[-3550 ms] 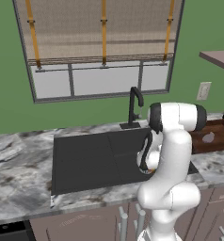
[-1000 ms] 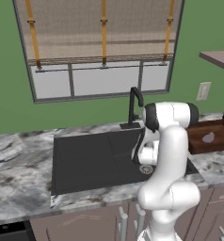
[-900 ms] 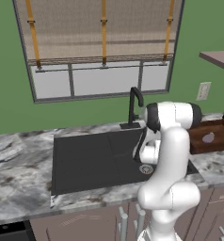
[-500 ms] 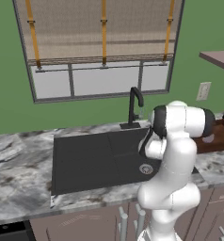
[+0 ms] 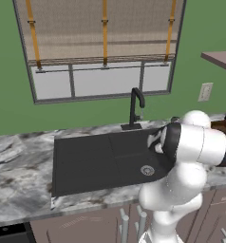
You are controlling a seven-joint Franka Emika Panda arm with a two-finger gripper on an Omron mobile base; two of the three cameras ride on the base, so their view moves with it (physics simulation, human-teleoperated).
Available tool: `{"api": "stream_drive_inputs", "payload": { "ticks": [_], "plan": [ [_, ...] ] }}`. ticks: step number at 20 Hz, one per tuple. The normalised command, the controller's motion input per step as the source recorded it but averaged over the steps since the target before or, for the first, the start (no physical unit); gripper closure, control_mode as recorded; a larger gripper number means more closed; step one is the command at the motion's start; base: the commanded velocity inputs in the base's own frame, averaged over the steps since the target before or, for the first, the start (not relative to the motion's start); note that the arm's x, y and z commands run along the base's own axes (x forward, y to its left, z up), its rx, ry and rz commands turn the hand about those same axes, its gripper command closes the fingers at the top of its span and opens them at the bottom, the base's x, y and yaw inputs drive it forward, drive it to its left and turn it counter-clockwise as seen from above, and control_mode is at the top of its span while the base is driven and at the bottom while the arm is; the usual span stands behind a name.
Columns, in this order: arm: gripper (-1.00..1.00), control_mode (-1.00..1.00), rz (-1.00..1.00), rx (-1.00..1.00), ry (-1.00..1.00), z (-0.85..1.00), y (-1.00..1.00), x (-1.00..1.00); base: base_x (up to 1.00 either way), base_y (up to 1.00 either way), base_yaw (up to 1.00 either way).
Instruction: Pick up all produce items and place them in the sink. Turn on the sink faucet to wash them. Then turn the sink off and put them in the tray.
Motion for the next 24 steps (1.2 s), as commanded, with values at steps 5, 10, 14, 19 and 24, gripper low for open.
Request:
{"api": "stream_drive_inputs", "payload": {
  "ticks": [5, 10, 14, 19, 24],
  "plan": [
    [1.00, -1.00, 0.00, 0.00, 0.00, 0.87, 0.00, 0.00, 0.00, 0.00, 0.00],
    [1.00, -1.00, -0.01, 0.00, 0.00, 0.56, -0.05, -0.03, 0.00, 0.00, 0.00],
    [1.00, -1.00, 0.00, 0.00, -0.01, 0.31, -0.26, -0.06, 0.00, 0.00, 0.00],
    [1.00, -1.00, 0.00, 0.00, -0.02, 0.19, -0.35, -0.05, 0.00, 0.00, 0.00],
    [1.00, -1.00, -0.02, -0.01, -0.03, 0.16, -0.38, -0.05, 0.00, 0.00, 0.00]
  ]
}}
